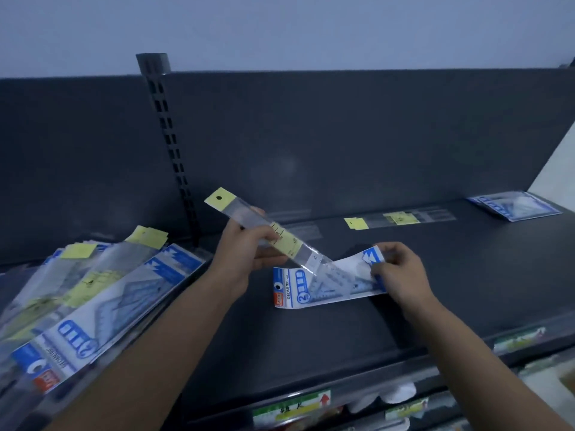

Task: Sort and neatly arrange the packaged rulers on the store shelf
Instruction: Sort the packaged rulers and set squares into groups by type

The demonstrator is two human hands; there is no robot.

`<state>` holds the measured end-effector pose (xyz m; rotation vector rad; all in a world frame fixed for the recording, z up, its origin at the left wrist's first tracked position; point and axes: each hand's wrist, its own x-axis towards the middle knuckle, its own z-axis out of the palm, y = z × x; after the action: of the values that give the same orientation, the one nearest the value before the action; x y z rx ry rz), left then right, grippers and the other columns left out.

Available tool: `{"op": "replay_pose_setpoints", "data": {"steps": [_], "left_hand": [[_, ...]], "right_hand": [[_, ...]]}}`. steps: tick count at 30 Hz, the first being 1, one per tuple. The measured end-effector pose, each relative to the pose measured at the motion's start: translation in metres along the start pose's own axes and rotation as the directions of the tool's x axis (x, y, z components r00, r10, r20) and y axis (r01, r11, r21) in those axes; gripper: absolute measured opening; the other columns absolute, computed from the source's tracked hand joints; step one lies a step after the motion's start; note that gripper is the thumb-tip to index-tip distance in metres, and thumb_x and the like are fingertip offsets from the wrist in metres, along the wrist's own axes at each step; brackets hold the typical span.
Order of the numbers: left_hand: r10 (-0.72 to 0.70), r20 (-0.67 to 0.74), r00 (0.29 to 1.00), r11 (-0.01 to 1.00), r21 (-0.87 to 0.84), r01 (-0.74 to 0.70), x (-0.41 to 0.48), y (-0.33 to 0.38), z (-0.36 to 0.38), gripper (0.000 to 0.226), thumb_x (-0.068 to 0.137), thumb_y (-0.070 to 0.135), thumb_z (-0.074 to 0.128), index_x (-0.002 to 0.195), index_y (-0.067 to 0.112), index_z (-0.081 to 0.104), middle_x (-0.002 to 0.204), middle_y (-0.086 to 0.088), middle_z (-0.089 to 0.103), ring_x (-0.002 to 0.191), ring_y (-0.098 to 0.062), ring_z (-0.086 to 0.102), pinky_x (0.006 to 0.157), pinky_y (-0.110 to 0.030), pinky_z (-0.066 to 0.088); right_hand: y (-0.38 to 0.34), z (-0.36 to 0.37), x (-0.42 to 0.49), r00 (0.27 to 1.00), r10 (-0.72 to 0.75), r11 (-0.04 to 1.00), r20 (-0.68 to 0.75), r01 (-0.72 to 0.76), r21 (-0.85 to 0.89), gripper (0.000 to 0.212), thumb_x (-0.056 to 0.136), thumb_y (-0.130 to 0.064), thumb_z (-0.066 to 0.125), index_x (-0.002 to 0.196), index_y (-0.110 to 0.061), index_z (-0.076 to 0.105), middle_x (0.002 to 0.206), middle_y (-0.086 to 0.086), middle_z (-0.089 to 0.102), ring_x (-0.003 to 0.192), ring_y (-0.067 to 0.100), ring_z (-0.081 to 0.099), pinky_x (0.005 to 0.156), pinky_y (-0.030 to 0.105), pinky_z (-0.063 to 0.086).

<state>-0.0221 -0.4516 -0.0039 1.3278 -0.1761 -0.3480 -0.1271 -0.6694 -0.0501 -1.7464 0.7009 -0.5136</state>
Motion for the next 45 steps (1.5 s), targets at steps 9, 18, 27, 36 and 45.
{"op": "replay_pose_setpoints", "data": {"steps": [9,18,27,36,45], "left_hand": [[-0.160,0.098,0.982,0.971,-0.161,0.174,0.042,-0.013,0.093,0.012,0.094,0.008,0.053,0.085,0.004,0.059,0.073,-0.009,0.070,0.053,-0.019,0.065,0.045,-0.028,0.054],[-0.186,0.115,0.976,0.922,-0.322,0.214,0.080,-0.051,0.210,0.012,0.084,-0.006,0.065,0.086,0.004,0.059,0.072,-0.010,0.068,0.065,-0.019,0.071,0.060,-0.032,0.060],[-0.195,-0.095,0.976,0.900,-0.414,0.140,0.100,-0.086,0.292,0.017,0.077,-0.001,0.072,0.091,0.004,0.062,0.084,-0.012,0.071,0.076,-0.020,0.073,0.061,-0.026,0.058],[0.062,-0.351,0.934,0.976,0.217,0.017,0.100,-0.079,0.229,0.028,0.070,-0.008,0.078,0.087,0.008,0.064,0.085,-0.010,0.066,0.066,-0.013,0.066,0.061,-0.024,0.056],[0.350,-0.018,0.937,0.372,0.920,-0.122,0.112,-0.097,0.223,0.027,0.070,0.029,0.085,0.083,0.022,0.062,0.090,0.003,0.062,0.083,-0.014,0.057,0.071,-0.023,0.046]], "right_hand": [[0.007,-0.088,0.075,0.992,-0.011,0.861,-0.124,-0.054,-0.506,0.028,0.080,-0.012,0.058,0.108,-0.016,0.060,0.099,-0.001,0.058,0.100,0.027,0.058,0.078,0.029,0.040],[0.028,-0.178,0.154,0.991,-0.092,0.742,-0.096,0.004,-0.671,0.019,0.082,-0.024,0.056,0.068,-0.012,0.060,0.063,0.001,0.056,0.062,0.024,0.049,0.054,0.030,0.034],[0.022,-0.202,0.231,0.961,-0.002,0.999,0.276,-0.009,0.039,0.029,0.091,-0.029,0.060,0.072,-0.007,0.058,0.065,0.009,0.064,0.041,0.010,0.046,0.044,0.022,0.038],[0.036,-0.187,0.253,0.936,-0.119,0.982,0.331,0.159,-0.097,0.007,0.079,-0.011,0.072,0.080,-0.009,0.065,0.062,-0.001,0.067,0.057,0.005,0.062,0.058,0.016,0.045],[0.049,-0.178,0.248,0.927,-0.306,0.776,0.216,0.375,-0.508,0.007,0.086,-0.021,0.057,0.090,-0.021,0.062,0.085,-0.005,0.066,0.087,0.022,0.060,0.061,0.028,0.036]]}}
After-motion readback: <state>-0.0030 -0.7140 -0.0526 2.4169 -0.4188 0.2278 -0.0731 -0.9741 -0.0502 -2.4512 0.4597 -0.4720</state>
